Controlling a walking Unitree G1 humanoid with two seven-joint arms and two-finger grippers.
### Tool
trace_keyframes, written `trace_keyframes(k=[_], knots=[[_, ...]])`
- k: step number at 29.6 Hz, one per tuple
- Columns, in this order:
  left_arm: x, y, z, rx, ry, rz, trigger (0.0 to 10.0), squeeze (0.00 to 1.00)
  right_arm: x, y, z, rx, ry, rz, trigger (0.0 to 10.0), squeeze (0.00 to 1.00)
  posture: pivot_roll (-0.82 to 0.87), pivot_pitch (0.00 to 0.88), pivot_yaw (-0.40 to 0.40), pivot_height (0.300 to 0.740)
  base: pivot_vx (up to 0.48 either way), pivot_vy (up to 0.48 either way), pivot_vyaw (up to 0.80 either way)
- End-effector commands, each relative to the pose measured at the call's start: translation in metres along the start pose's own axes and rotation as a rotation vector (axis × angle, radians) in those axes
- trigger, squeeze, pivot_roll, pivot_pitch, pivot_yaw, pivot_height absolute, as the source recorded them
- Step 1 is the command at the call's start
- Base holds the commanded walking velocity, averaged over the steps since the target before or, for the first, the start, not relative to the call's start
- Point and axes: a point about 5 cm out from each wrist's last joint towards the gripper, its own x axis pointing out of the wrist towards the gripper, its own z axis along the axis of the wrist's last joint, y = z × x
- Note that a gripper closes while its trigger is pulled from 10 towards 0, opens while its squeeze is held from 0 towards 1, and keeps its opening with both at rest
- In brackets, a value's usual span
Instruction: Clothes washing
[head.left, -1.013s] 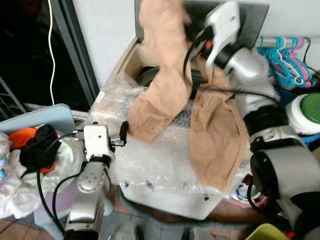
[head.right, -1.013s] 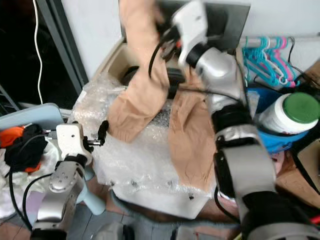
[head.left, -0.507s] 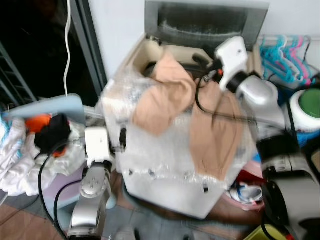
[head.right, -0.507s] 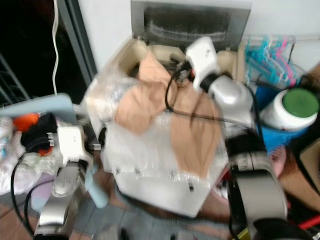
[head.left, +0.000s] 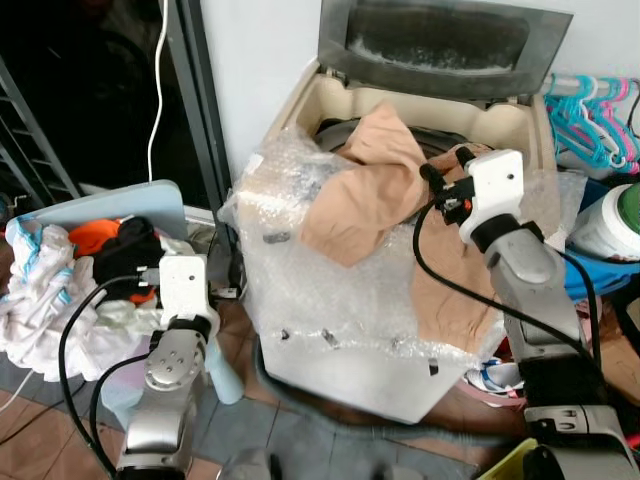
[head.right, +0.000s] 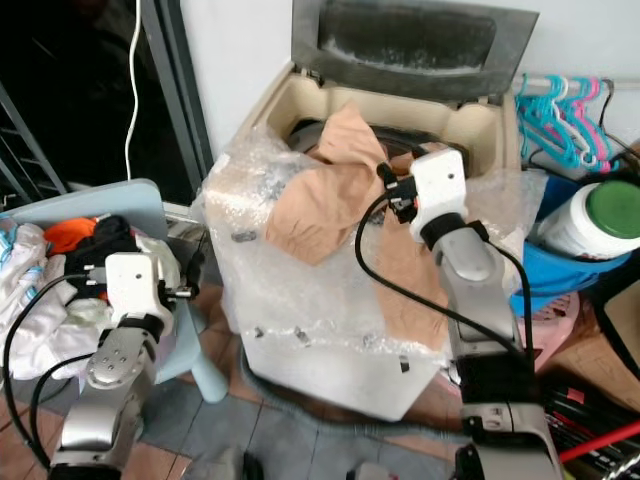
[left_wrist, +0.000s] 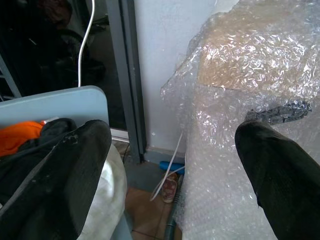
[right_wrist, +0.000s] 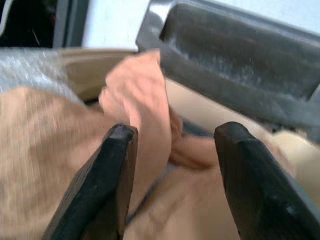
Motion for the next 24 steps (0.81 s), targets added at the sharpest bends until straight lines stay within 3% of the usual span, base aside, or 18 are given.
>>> trace_keyframes(k=[1,2,3,4,6,7,8,9,10,12,17,23,24], knots=[[0.000,-0.007,0.003,-0.003,-0.010,-0.025,10.0,0.00,-0.006,-0.004,-0.015,-0.019,0.111,-0.045,10.0,0.62,-0.05,0.000,0.026,0.740,0.000,0.000,0.00],[0.000,-0.008,0.003,-0.002,-0.010,-0.026,10.0,0.00,-0.006,-0.005,-0.017,-0.020,0.127,-0.059,10.0,0.62,-0.05,0.000,0.026,0.740,0.000,0.000,0.00],[0.000,-0.008,0.003,-0.001,-0.009,-0.028,10.0,0.00,-0.007,-0.011,-0.019,-0.046,0.150,-0.108,10.0,0.41,-0.04,0.000,0.026,0.740,0.000,0.000,0.00],[0.000,-0.008,0.003,0.000,-0.009,-0.028,10.0,0.00,-0.007,-0.016,-0.020,-0.062,0.161,-0.151,10.0,0.38,-0.04,0.000,0.026,0.740,0.000,0.000,0.00],[0.000,-0.007,0.004,0.001,-0.008,-0.027,10.0,0.00,-0.008,-0.022,-0.021,-0.068,0.173,-0.203,10.0,0.22,-0.04,0.000,0.025,0.740,0.000,0.000,0.00],[0.000,-0.006,0.003,0.002,-0.005,-0.024,10.0,0.00,-0.009,-0.020,-0.026,-0.035,0.210,-0.201,9.1,0.19,-0.04,0.000,0.025,0.740,0.000,0.000,0.00],[0.000,-0.005,0.003,0.003,-0.004,-0.023,10.0,0.00,-0.009,-0.019,-0.027,-0.015,0.222,-0.201,9.1,0.19,-0.04,0.000,0.025,0.740,0.000,0.000,0.00],[0.001,-0.005,0.003,0.003,-0.003,-0.022,10.0,0.00,-0.009,-0.018,-0.030,0.014,0.237,-0.202,1.7,0.14,-0.04,0.000,0.024,0.740,0.000,0.000,0.00],[0.001,-0.005,0.003,0.003,-0.002,-0.022,10.0,0.00,-0.009,-0.015,-0.034,0.040,0.264,-0.189,0.0,0.06,-0.04,0.000,0.024,0.740,0.000,0.000,0.00],[0.001,-0.006,0.003,0.002,-0.001,-0.024,10.0,0.00,-0.009,-0.012,-0.036,0.073,0.281,-0.173,0.0,0.00,-0.04,0.000,0.024,0.740,0.000,0.000,0.00],[0.002,-0.007,0.003,0.002,0.001,-0.028,10.0,0.00,-0.008,-0.008,-0.037,0.107,0.289,-0.155,0.0,0.00,-0.04,0.000,0.024,0.740,0.000,0.000,0.00],[0.002,-0.009,0.000,0.006,0.017,-0.034,10.0,0.00,0.000,0.003,-0.022,0.184,0.208,-0.054,0.0,0.00,-0.04,0.000,0.022,0.740,0.000,0.000,0.00],[0.003,-0.009,0.000,0.006,0.016,-0.032,10.0,0.00,0.002,0.009,-0.017,0.196,0.189,0.018,0.0,0.00,-0.04,0.000,0.020,0.740,0.000,0.000,0.00]])
